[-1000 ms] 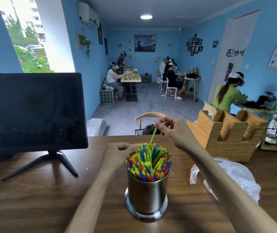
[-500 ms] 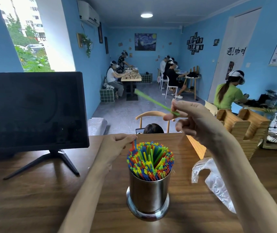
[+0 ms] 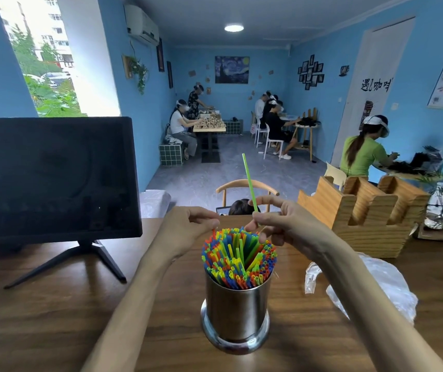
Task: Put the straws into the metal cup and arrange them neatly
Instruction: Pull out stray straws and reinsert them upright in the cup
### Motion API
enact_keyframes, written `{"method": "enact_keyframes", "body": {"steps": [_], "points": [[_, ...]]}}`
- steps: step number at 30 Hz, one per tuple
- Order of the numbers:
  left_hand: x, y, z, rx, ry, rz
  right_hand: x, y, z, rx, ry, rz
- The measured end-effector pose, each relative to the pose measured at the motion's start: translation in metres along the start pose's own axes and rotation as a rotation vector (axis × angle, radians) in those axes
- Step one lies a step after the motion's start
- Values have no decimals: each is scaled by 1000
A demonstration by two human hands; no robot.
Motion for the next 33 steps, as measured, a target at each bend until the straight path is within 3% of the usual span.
{"method": "enact_keyframes", "body": {"steps": [3,7,10,12,17,20,23,27,30,33], "points": [[14,-13,3,227,137,6,3,3,0,-32,17,-31],[54,-37,-1,510,312,-240,6,16,0,-127,88,62],[84,-41,-14,588,421,-292,8,30,-3,-221,134,180],[96,-37,-23,548,474,-301,6,38,-4,-244,166,266],[94,-8,-40,236,511,-222,-1,43,2,-230,187,528],[84,4,-49,127,550,-130,-4,42,5,-217,155,543],[74,9,-47,107,541,-60,-1,38,13,-149,-3,421],[50,0,-19,348,273,-265,1,33,12,88,-265,-36],[44,2,1,215,154,-362,10,35,12,143,-299,-368],[53,10,7,185,196,-379,18,36,13,189,-299,-584]]}}
Point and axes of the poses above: each hand's wrist, its own z-axis towards the middle knuckle, its own y-axis out of the palm, x = y × z, the point moved 3 cm from there along z, towards the middle knuckle, and after that the axes turned 13 degrees about y, right-handed, at the moved point
